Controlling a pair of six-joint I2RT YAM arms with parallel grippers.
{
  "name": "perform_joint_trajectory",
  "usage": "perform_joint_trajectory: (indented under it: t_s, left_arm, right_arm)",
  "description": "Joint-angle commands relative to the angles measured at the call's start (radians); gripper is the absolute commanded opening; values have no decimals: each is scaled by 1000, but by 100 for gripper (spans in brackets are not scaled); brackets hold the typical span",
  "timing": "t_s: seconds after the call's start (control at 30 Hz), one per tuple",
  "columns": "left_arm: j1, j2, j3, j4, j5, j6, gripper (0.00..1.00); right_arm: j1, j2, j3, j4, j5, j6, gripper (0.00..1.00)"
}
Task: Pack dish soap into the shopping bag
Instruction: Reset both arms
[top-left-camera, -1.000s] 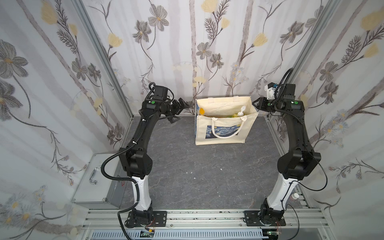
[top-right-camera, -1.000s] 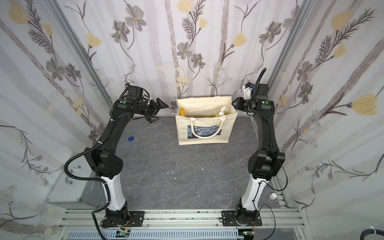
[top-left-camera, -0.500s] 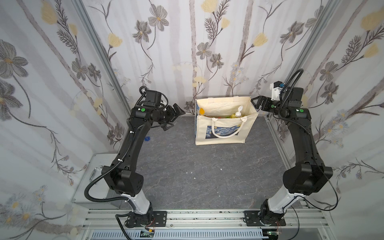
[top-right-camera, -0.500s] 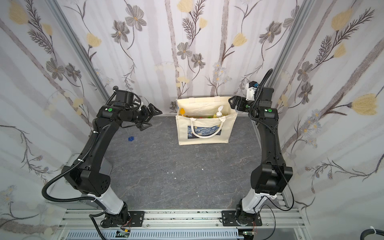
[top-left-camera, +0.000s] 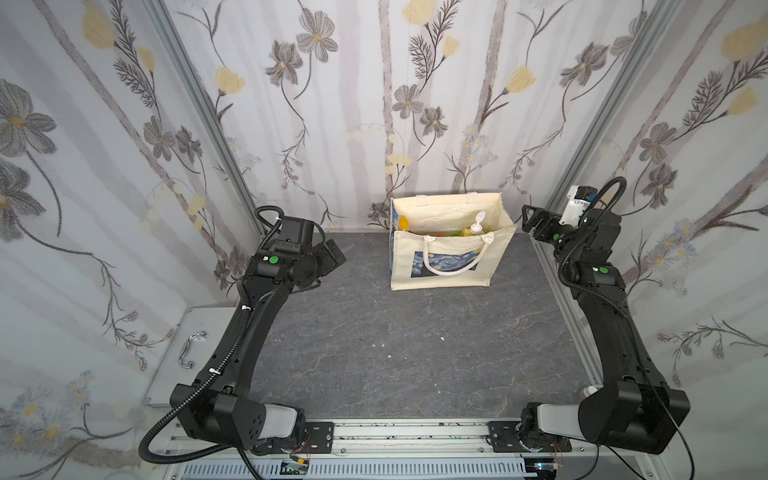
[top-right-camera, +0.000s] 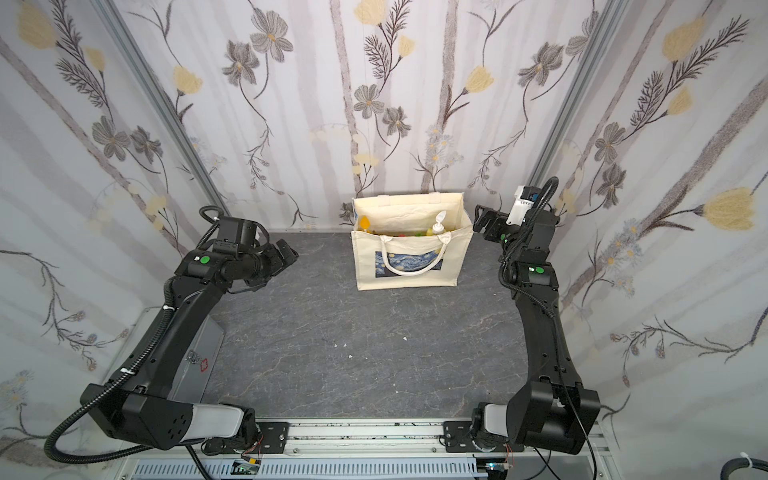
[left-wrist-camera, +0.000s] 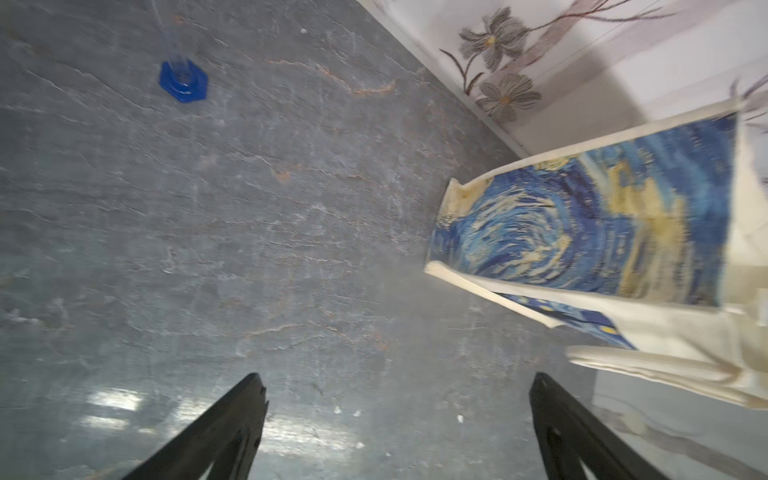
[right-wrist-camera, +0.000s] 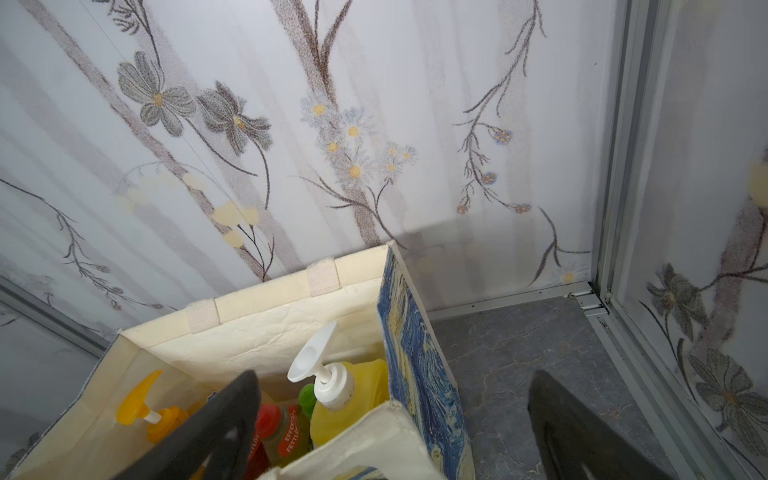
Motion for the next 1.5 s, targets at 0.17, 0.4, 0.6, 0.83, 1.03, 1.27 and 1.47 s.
perform_joint_trajectory:
  t_s: [0.17,0.4,0.6,0.83,1.03,1.27,1.47]
  left_arm:
    - [69,-195,-589,806,-347,459,100]
    - [106,-96,-781,1064,-325,576,100]
    - [132,-25,-884,1271,-292,555,100]
    - [155,72,-964,1484,-219,591,100]
    - [203,263,-1059,1880,-192,586,100]
    - [201,238,-1005,1727,-176,586,100]
    - [201,237,-1004,1726,-177,588,100]
  right_arm:
    - [-30,-149,-656,926,215,179,100]
    - [-31,-276,-813,821,294,49,100]
    - [-34,-387,-932,717,322,-13,100]
    - [-34,-218,-1146,1274,213,-101,100]
    - [71,14,-1165,1485,238,-225,100]
    - [108,58,-1016,1245,328,-232,100]
    - [108,56,-1016,1244,331,-232,100]
